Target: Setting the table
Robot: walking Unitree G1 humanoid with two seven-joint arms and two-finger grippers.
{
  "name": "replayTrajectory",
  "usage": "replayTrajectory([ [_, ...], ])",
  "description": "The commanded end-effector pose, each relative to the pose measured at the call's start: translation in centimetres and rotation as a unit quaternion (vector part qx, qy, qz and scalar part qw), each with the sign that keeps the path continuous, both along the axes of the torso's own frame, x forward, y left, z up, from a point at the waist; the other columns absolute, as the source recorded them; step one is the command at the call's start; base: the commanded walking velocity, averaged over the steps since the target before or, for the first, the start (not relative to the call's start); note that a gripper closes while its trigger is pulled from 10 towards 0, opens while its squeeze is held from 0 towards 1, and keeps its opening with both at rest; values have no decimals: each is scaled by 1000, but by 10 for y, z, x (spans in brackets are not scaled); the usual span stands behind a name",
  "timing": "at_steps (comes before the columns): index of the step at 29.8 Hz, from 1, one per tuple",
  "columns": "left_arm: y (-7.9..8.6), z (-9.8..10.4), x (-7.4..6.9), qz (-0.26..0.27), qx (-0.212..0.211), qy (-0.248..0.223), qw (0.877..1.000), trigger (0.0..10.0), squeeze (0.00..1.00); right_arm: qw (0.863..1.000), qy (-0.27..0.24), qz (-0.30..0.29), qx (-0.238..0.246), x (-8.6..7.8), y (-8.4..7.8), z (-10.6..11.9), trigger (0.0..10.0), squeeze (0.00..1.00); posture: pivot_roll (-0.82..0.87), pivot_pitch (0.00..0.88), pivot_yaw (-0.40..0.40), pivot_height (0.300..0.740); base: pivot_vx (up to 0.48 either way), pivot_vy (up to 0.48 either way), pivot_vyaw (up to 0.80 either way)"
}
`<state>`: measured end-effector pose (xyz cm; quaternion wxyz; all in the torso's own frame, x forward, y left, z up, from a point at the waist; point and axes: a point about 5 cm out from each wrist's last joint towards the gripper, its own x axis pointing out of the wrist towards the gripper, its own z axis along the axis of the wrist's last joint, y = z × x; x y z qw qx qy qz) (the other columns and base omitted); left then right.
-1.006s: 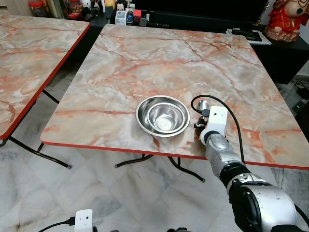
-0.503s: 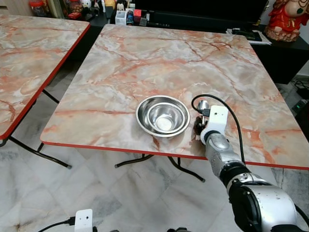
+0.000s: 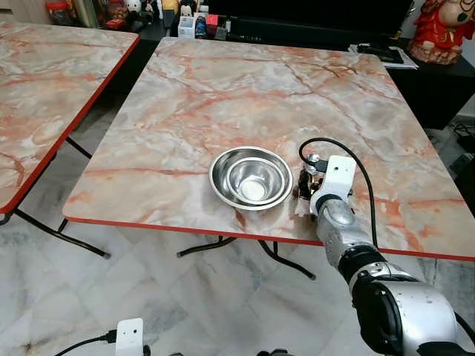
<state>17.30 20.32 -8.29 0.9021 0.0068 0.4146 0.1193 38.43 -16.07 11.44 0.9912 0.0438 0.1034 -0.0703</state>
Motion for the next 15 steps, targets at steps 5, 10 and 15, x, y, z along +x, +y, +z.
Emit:
replayTrajectory([
  [5,-3,-4,-5,-1,-9,17,1000,10000,0,993,-114,-28,-31,12,-12,46,10000,0,105,103,-67,715,0,0,0],
  [10,-3,-2,-1,0,-9,5,1000,10000,0,985,-166,-27,-29,13,-9,61,10000,0,101,97,-66,715,0,0,0],
  [15,-5,-1,0,0,-15,3,1000,10000,0,981,-192,-16,-23,10,3,61,10000,0,102,86,-66,715,0,0,0],
])
